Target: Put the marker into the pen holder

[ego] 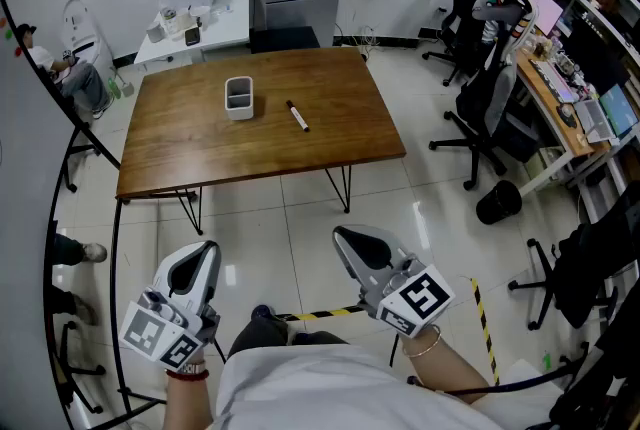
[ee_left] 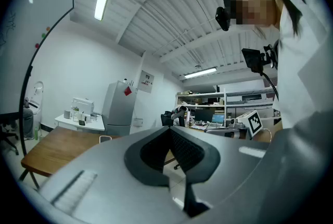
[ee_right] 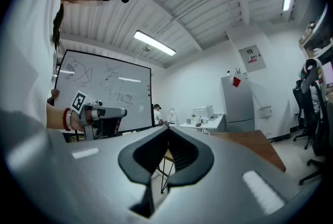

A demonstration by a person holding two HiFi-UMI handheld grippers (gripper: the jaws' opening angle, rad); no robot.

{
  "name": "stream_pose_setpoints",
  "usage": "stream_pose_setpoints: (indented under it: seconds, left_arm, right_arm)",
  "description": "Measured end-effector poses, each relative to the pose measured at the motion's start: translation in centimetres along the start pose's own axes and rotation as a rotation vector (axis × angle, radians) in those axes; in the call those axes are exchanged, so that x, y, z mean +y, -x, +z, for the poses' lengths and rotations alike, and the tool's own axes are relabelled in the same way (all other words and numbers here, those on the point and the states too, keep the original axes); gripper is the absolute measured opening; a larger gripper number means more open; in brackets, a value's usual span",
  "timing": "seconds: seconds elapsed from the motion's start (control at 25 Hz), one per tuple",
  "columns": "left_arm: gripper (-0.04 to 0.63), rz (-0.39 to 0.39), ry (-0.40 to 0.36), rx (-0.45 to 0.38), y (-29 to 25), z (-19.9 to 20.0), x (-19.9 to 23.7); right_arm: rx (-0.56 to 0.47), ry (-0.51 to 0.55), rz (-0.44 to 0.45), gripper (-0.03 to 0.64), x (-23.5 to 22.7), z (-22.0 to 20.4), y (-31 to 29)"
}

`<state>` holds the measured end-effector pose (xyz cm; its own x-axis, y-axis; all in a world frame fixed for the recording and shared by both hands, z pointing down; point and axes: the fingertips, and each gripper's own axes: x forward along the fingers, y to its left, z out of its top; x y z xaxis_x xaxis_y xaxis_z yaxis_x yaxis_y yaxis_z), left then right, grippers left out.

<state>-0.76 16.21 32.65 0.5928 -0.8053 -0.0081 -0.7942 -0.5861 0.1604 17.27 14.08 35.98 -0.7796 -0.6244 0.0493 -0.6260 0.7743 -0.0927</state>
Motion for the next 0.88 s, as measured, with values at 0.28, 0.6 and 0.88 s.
stream_pose_setpoints:
  seconds: [0.28, 0.6, 0.88]
  left_arm:
    - [-0.003, -0.034, 0.050, 0.013, -2.5, -2.6, 2.9]
    - [-0.003, -0.095, 0.063, 0.007, -6.4, -0.2, 12.5]
    - [-0.002, -0.192, 0.062, 0.026, -10.5, 0.8, 18.5]
  right_arm:
    - [0.035, -0.001, -0.002, -0.017, -1.8, -1.5, -5.3]
    - [0.025, 0.009, -0.050, -0.017, -3.7, 0.5, -14.7]
    - [0.013, -0.017, -0.167, -0.017, -7.1, 1.5, -20.0]
